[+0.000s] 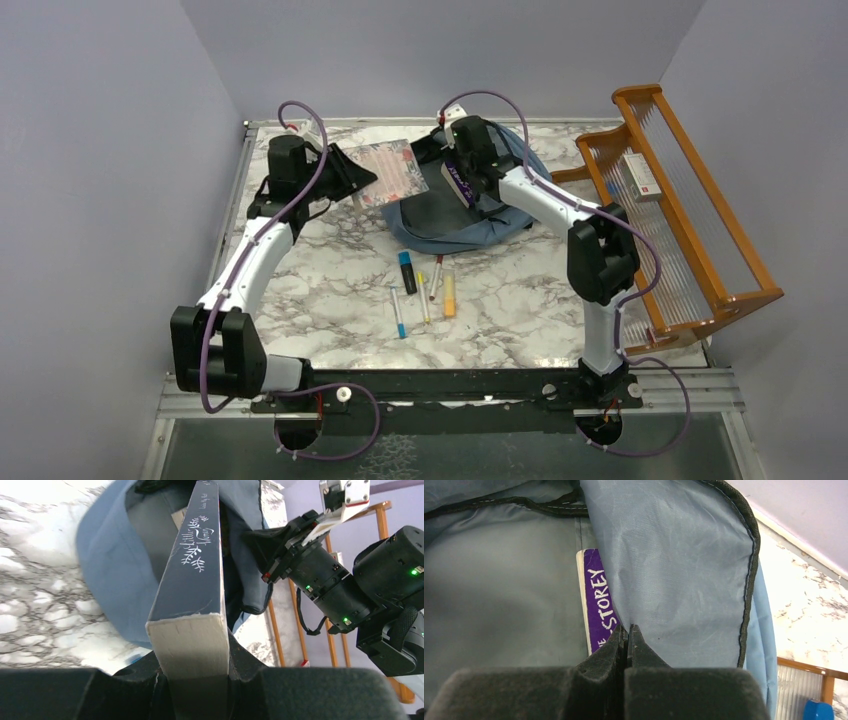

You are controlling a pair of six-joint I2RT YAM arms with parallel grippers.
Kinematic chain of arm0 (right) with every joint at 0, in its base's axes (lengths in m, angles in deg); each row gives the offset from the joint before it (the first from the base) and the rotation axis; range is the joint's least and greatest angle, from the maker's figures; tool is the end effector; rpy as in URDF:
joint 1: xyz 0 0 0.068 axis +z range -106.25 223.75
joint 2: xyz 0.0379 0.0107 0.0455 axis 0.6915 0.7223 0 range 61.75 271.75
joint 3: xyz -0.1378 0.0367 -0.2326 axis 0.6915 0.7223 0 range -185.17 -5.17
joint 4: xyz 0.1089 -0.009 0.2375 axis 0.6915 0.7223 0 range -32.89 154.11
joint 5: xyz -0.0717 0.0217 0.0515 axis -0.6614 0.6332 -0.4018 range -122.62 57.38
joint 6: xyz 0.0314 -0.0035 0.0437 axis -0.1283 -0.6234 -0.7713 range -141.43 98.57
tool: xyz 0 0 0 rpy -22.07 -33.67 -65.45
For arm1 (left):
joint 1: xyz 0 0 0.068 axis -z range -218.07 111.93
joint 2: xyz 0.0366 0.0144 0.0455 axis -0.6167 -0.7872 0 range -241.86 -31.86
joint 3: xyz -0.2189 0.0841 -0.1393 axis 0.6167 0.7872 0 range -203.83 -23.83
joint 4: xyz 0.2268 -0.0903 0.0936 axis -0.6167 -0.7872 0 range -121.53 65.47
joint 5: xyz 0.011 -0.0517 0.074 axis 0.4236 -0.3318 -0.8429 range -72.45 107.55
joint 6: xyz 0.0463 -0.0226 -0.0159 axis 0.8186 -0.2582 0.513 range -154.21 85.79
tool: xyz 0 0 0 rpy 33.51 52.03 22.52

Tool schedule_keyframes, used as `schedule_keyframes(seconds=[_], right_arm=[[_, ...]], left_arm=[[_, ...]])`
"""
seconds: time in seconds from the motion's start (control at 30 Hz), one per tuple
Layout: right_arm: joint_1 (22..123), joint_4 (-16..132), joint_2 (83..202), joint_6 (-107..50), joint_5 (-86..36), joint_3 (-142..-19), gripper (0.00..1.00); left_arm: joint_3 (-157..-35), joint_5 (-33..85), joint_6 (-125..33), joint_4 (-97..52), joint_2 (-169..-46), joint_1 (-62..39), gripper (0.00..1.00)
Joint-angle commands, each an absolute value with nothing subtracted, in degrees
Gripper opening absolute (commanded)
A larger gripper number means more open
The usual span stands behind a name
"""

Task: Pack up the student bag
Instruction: Place the book in the student bag.

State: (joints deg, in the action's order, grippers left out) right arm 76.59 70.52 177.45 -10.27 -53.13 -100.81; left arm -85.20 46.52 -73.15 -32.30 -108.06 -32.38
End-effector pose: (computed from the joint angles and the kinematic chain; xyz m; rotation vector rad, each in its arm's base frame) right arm 0.4055 0.2470 0.2645 -0.5994 2.0311 -0.1614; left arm 0.3030 -0.0475 0.3247 -0.2446 2.0362 -0.9948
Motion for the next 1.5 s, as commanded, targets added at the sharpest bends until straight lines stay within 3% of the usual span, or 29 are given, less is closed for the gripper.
schedule_keyframes(seconds=[0.0, 0.43, 0.93, 1.47], right_arm=[[75.9, 68.1, 174.4, -12.6, -49.8, -104.0, 0.01], [75.8, 68.2, 175.0, -11.0, -49.6, -107.5, 0.01], [75.8, 66.5, 172.8, -10.8, -49.3, -104.3, 0.01], [75.7, 62.9, 171.0, -11.8, -49.4, -102.6, 0.01]], left_arm=[[-88.3, 46.4, -78.6, -24.8, -109.5, -28.9, 0.0], [-90.5, 40.7, -84.7, -18.5, -118.5, -22.0, 0.0], [-99.0, 43.7, -90.8, -12.1, -130.3, -20.7, 0.0], [-94.0, 43.6, -95.3, -9.1, -130.2, -19.2, 0.0]])
